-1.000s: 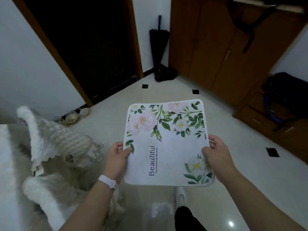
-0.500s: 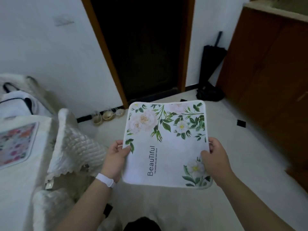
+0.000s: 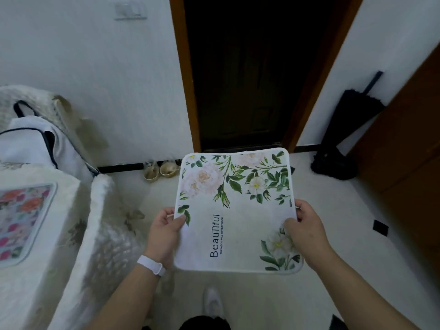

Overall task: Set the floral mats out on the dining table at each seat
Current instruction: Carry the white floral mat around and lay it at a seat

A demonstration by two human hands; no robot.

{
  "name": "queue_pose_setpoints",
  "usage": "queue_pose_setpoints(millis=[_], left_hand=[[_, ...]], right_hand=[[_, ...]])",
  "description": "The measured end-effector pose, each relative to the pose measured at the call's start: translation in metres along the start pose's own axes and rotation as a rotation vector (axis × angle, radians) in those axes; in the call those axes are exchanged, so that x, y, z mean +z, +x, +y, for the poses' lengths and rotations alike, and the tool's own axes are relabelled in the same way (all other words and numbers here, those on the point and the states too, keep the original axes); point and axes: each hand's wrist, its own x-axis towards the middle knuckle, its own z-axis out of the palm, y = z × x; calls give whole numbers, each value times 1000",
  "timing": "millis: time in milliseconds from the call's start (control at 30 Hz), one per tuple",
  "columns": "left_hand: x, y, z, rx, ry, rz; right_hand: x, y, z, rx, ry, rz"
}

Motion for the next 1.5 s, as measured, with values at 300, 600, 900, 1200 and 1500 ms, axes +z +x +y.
queue_pose_setpoints(millis=[300, 600, 900, 1200, 1500], left_hand=[[-26, 118, 81, 60, -68, 78], [-38, 199, 113, 87, -128, 271], [-6, 292, 156, 101, -180, 508], [4, 324, 186, 131, -236, 743], [-54, 316, 189, 103, -332, 1001]], right_hand=[[96, 109, -101, -90, -13, -116], [177, 213, -164, -138, -27, -277], [245, 349, -236, -172, -63, -484], [314, 419, -294, -196, -94, -713], [421, 401, -316, -223, -248, -944]])
